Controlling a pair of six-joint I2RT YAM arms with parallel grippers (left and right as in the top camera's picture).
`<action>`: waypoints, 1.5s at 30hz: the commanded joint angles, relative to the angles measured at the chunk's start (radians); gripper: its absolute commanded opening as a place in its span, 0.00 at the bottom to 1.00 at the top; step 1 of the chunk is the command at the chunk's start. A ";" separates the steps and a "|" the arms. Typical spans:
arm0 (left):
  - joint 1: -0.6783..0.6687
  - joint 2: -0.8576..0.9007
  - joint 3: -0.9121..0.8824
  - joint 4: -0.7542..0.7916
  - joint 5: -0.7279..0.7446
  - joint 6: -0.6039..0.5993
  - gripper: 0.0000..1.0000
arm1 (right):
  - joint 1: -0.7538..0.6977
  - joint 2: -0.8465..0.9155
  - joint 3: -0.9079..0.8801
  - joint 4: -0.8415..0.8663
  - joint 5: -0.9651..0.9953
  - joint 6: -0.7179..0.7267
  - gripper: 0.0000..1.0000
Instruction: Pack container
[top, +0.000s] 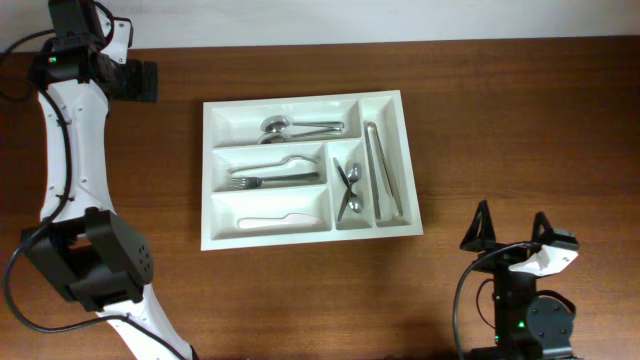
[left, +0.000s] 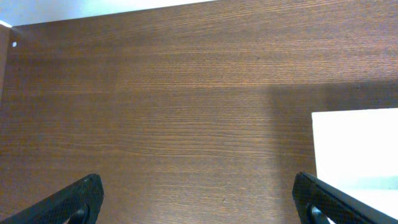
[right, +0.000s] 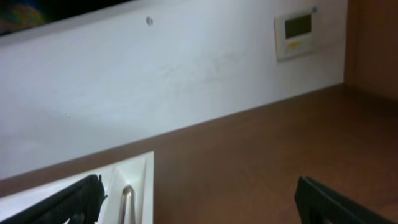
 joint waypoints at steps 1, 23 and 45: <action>0.006 -0.002 0.007 0.001 0.000 -0.017 0.99 | 0.007 -0.053 -0.067 0.045 0.011 0.010 0.99; 0.006 -0.002 0.007 0.001 0.000 -0.017 0.99 | 0.007 -0.093 -0.187 0.102 -0.220 -0.235 0.99; 0.006 -0.002 0.007 0.001 0.000 -0.017 0.99 | 0.007 -0.093 -0.187 0.101 -0.218 -0.235 0.99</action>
